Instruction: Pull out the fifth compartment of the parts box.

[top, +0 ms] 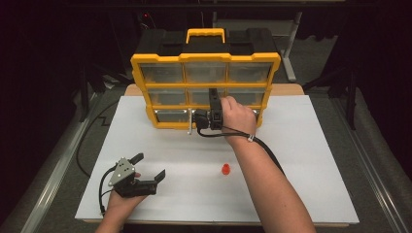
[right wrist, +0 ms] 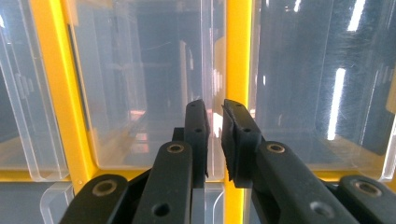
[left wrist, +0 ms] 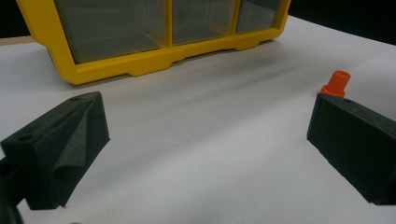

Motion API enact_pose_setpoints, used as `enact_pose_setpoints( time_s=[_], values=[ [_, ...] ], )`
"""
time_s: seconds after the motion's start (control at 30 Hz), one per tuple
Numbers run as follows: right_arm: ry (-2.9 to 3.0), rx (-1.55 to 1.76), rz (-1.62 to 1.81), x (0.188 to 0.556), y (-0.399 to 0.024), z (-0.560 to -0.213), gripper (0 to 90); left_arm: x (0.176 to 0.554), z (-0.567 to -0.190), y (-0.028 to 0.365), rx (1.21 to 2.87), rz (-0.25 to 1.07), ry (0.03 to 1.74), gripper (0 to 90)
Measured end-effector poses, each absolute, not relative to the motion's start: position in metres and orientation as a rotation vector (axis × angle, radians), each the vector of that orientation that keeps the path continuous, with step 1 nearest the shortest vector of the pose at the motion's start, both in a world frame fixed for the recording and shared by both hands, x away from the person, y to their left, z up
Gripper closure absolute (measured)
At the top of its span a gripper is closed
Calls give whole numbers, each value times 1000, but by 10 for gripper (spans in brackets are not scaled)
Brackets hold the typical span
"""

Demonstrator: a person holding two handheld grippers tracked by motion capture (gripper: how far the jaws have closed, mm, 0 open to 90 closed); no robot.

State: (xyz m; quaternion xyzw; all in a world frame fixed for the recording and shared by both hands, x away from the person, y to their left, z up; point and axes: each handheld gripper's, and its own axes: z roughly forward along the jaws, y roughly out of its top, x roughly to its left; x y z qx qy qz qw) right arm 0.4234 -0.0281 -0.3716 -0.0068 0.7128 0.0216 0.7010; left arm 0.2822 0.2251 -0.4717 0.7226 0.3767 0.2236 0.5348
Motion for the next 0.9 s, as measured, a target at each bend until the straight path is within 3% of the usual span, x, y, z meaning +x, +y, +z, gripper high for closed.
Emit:
enact_pose_setpoints(
  time_s=[0.9],
  values=[
    [1598, -20, 73, 399, -33, -370, 815, 282, -471, 226, 1714, 539, 907, 1]
  ],
)
